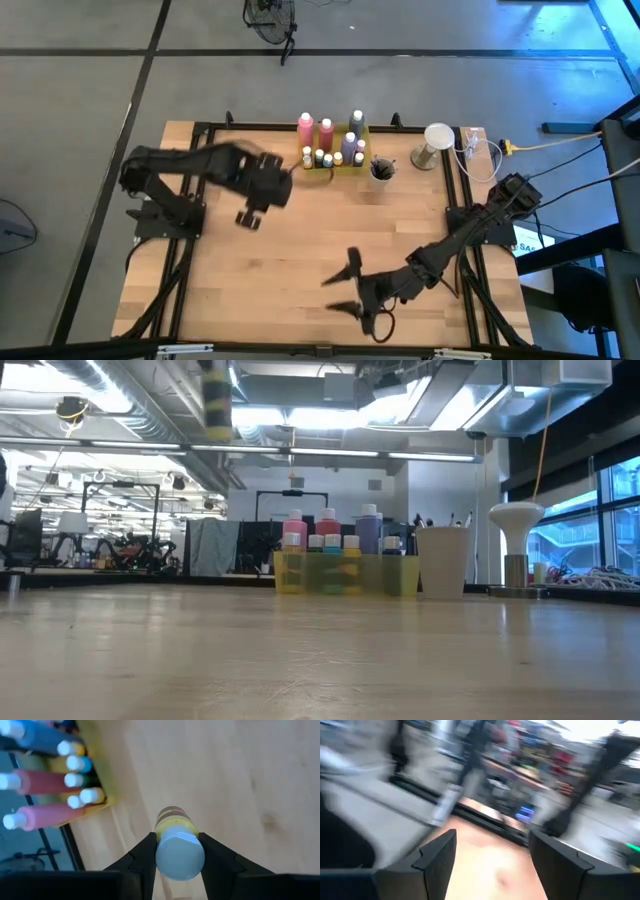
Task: Pick & Place Paint Supplies
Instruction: Put the small yellow paint bottle into the yellow bin
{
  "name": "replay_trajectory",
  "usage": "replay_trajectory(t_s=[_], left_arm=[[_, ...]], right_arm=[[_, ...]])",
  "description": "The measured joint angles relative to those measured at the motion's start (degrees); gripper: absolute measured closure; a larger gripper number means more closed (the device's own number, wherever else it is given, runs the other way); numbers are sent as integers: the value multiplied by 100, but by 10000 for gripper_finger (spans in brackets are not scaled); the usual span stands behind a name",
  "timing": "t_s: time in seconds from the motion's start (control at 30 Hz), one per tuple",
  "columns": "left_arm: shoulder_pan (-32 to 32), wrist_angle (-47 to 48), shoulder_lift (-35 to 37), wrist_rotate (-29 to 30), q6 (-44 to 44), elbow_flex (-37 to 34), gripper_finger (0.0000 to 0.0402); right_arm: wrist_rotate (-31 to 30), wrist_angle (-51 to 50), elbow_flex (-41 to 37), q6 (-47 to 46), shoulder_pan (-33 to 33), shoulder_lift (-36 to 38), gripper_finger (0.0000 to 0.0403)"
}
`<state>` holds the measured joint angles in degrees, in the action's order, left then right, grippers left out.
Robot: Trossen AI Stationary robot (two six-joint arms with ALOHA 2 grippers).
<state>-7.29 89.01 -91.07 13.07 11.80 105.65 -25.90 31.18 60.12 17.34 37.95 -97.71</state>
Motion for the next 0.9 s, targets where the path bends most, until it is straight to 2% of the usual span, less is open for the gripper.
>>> replay_trajectory(t_s=[0.17,0.3,0.47,0.6,0.8,0.9], left_arm=[[1163,-288,26,-420,431,0,286],[1962,-815,26,-1113,545,-2,286],[2768,-1152,-120,-1238,543,-4,286],[3222,-1366,-363,-1472,642,-4,286],[3449,-1610,-973,-1538,877,-4,286],[3547,-1598,-1235,-1376,973,-7,286]], right_arm=[[-2052,-97,2,92,45,0,153],[-3461,46,2,-50,46,0,153],[-4804,73,2,141,89,2,153],[-5081,-205,2,615,160,2,153],[-4962,-436,2,1473,24,2,153],[-4954,-465,2,1782,-149,2,153]])
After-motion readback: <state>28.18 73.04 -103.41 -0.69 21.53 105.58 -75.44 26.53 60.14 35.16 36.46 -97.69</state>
